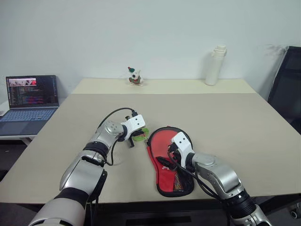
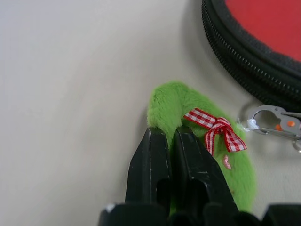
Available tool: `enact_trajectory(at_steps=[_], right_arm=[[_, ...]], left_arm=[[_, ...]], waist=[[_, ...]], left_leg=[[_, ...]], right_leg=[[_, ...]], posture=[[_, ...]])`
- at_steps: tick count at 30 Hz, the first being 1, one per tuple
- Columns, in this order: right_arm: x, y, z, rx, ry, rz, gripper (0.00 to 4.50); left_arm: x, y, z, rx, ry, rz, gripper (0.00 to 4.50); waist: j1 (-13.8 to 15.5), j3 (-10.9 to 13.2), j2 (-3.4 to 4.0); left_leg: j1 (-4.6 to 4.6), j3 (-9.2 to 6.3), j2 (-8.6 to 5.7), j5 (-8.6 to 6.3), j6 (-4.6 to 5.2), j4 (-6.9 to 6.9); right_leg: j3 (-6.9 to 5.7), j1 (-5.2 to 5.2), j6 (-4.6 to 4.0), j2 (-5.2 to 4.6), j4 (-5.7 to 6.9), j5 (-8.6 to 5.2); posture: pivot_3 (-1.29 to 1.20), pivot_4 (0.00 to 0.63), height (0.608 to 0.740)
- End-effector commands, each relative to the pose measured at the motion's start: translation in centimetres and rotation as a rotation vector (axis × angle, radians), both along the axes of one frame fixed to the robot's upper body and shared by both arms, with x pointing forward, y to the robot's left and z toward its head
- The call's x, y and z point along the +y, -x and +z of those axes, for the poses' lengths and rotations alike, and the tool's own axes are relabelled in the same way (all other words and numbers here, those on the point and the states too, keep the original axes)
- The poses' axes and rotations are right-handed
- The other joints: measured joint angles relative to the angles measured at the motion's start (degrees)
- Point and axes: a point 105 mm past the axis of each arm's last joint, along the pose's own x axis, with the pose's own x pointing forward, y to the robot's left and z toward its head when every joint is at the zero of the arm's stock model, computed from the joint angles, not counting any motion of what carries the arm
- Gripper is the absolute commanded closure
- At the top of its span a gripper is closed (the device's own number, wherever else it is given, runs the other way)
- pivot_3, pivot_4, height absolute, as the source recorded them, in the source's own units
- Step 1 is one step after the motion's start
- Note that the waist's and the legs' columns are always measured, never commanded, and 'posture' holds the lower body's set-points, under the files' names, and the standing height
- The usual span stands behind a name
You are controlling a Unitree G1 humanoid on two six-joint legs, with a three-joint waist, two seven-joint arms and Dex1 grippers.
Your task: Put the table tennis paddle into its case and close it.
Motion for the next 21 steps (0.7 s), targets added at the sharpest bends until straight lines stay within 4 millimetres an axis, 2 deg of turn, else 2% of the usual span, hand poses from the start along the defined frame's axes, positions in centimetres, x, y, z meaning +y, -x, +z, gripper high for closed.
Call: enact_trajectory(at_steps=[1,14,18,21], right_arm=[[0.0,0.7,-1.5,0.062,0.027,0.002,0.0],[0.0,1.0,-2.6,0.098,0.038,0.005,0.0],[0.1,1.4,-2.9,0.115,0.037,0.013,0.0],[0.4,2.0,-3.4,0.133,0.043,0.029,0.0]], left_arm=[[-0.4,-1.1,2.2,-0.096,-0.019,0.023,4.47],[-1.3,-3.4,5.0,-0.324,-0.184,0.144,4.47],[-2.7,-3.8,5.5,-0.399,-0.255,0.123,4.47],[-4.7,-4.1,6.7,-0.502,-0.325,0.093,4.47]], waist=[[0.0,0.0,0.0],[-0.1,0.0,-0.03],[-0.1,0.0,-0.04],[-0.1,0.0,-0.05]], left_leg=[[0.0,0.0,0.0,0.0,0.0,0.01],[0.01,0.01,-0.03,0.0,0.0,0.0],[0.01,0.05,-0.04,0.0,-0.01,0.0],[-0.01,0.09,-0.04,0.0,-0.01,0.0]], right_leg=[[-0.01,0.0,0.01,0.0,0.01,0.01],[-0.04,0.01,0.02,0.01,-0.01,0.01],[-0.06,0.01,0.02,0.02,0.0,0.01],[-0.07,0.01,0.02,0.01,-0.01,0.01]], posture=[[0.0,0.15,0.74],[0.0,0.15,0.74],[0.0,0.15,0.74],[0.0,0.15,0.74]])
